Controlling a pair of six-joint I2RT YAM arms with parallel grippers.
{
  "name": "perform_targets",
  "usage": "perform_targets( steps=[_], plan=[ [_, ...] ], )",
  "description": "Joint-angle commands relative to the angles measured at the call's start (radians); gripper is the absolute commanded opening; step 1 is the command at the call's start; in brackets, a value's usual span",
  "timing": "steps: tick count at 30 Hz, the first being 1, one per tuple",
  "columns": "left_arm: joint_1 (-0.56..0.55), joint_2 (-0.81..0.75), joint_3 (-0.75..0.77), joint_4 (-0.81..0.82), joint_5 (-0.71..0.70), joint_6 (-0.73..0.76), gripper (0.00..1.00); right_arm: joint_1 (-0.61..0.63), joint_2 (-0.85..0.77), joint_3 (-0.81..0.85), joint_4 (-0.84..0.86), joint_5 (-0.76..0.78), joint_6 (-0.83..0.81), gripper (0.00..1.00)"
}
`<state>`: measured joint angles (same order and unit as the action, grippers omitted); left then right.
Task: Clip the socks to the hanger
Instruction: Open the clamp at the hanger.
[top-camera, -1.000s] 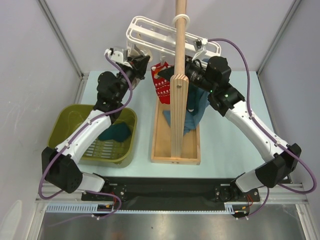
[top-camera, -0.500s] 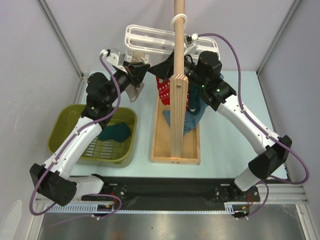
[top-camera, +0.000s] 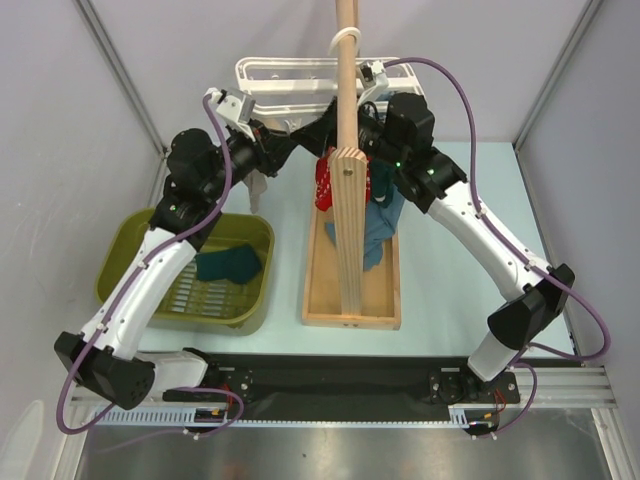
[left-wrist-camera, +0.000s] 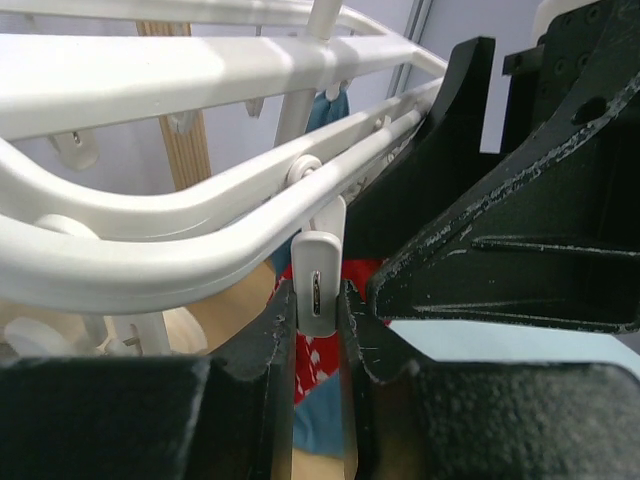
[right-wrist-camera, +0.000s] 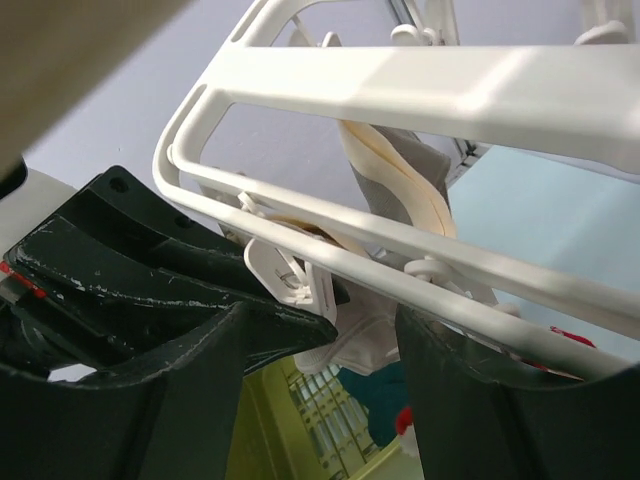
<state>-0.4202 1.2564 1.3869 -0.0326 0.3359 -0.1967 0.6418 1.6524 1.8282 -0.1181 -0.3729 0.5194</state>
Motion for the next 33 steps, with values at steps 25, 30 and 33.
perform_targets(
  steps=[25,30,33],
  plan=[
    [-0.003,0.038,0.164,-0.217,0.000,0.036,0.00,0.024,-0.023,-0.139,0.403,0.077,-0.002,0.68],
    [-0.003,0.044,0.172,-0.225,0.014,0.034,0.00,0.039,-0.009,-0.133,0.408,0.106,-0.022,0.64],
    [-0.003,0.049,0.172,-0.228,0.020,0.034,0.00,0.051,0.000,-0.132,0.411,0.153,-0.039,0.60]
  ],
)
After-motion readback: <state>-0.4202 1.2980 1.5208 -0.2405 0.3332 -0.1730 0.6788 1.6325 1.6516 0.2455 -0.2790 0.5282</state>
